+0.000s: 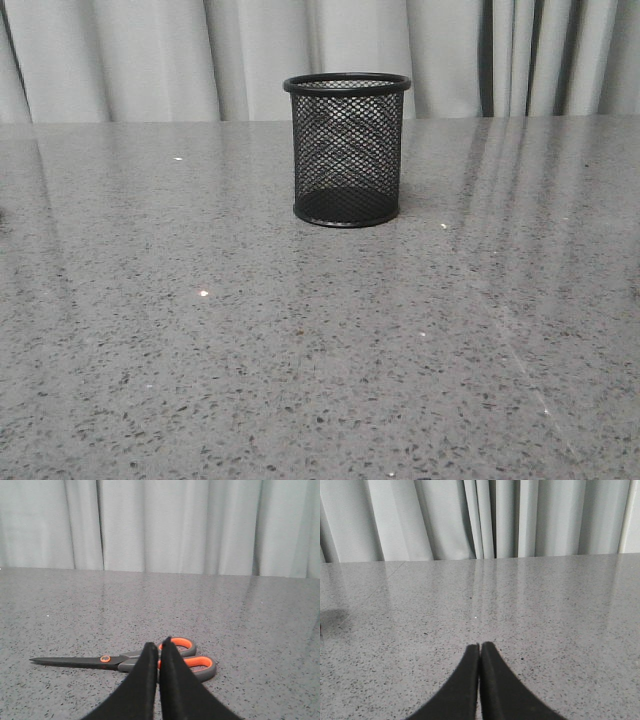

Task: Put scissors into bucket

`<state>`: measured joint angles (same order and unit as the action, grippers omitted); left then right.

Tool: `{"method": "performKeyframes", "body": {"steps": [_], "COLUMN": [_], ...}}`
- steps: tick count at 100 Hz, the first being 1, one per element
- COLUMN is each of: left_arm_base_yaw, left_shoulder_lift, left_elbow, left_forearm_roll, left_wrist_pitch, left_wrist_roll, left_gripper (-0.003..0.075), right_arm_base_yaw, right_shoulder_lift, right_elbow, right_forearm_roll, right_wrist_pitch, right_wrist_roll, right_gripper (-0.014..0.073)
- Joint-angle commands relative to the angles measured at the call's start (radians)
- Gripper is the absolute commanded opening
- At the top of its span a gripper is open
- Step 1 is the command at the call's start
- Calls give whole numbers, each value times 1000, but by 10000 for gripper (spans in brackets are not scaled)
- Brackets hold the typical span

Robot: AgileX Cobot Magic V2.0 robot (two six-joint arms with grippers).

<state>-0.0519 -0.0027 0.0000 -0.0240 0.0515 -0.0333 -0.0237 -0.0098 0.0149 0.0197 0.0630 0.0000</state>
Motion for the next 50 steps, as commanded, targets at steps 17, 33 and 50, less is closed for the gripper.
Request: {"method": "performKeyframes", "body": {"steps": [17,33,50], "left_arm_base_yaw": [2,2,2], "left_shoulder_lift": [-28,-28,-28], "left_elbow": [40,40,40], "left_forearm_roll": [-3,-93,-361], "left_wrist_pitch": [-81,-89,-96], "left_wrist_roll": [-10,-10,-10], "left_gripper": [-20,-20,-20], "right_arm_base_yaw": [-6,-6,-6], "right_shoulder_lift": [-21,-21,-21], "right_elbow": [4,4,4], "right_forearm_roll": [-5,189,440], "right_wrist_pitch": [-86,-99,-101], "right_wrist_roll": [0,0,0], "right_gripper": [-37,-37,-37]}}
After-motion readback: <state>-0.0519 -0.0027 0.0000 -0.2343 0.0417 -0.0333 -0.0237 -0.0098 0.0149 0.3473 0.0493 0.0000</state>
